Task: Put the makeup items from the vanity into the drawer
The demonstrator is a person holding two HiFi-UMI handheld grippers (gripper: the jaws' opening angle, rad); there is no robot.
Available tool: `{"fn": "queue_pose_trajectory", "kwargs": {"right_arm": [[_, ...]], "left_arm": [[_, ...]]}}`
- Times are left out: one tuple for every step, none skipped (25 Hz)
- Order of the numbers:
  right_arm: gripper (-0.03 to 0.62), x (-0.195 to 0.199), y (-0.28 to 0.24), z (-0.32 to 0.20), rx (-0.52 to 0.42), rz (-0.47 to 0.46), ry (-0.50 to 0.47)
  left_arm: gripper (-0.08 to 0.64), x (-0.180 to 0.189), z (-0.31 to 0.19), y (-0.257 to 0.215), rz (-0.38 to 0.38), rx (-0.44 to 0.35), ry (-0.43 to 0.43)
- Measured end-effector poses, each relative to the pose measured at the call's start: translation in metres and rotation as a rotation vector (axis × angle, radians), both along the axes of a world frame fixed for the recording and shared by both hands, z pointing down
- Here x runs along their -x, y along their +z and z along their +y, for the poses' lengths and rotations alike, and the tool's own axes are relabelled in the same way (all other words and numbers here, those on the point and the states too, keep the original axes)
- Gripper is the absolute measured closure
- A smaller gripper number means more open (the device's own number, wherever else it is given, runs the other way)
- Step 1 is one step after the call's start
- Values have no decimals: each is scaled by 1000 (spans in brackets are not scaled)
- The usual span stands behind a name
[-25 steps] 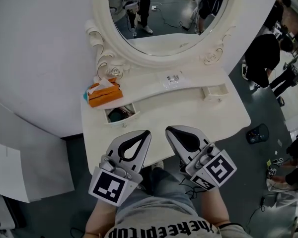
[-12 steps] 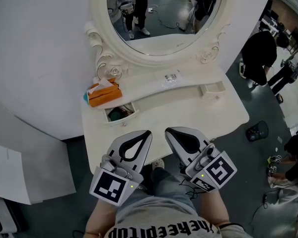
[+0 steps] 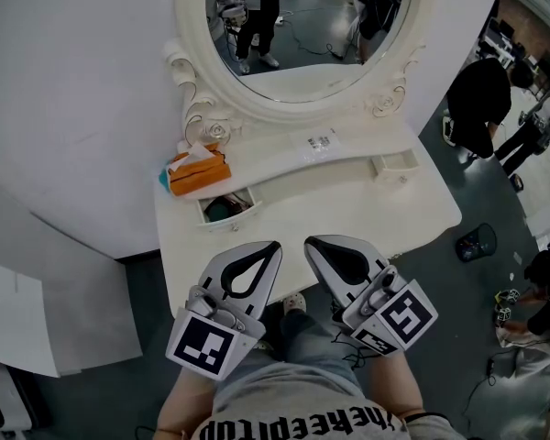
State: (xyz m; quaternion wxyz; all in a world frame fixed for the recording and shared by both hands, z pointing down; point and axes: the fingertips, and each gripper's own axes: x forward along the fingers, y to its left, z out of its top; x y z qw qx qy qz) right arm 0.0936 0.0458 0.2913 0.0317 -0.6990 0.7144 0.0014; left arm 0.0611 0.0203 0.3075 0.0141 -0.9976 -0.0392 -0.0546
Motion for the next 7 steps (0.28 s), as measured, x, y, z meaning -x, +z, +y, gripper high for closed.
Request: {"fn": "queue_pose_trajectory", "kwargs": {"right_arm": [[580,1,0,0,-1,1,-1],[580,2,0,-1,-2,2,-2],[580,3,0,-1,-3,4,-3],[580,5,0,-1,-3,5,-3],[580,6,0,-1,-4,5,-3],[580,7,0,-2,-4,6,-3],[580,9,0,-2,-4,6,-3]], "left_arm": [[540,1,0,0,1,-1,0],[540,2,0,0,2,-1,0],[540,3,-1,0,3,-1,-1],[540,4,-1,1,4,-1,-2],[540,6,-1,1,5,-1,-2],[540,7,-1,1,6,0,-3],[540,9,-1,1,6,0,-4]]}}
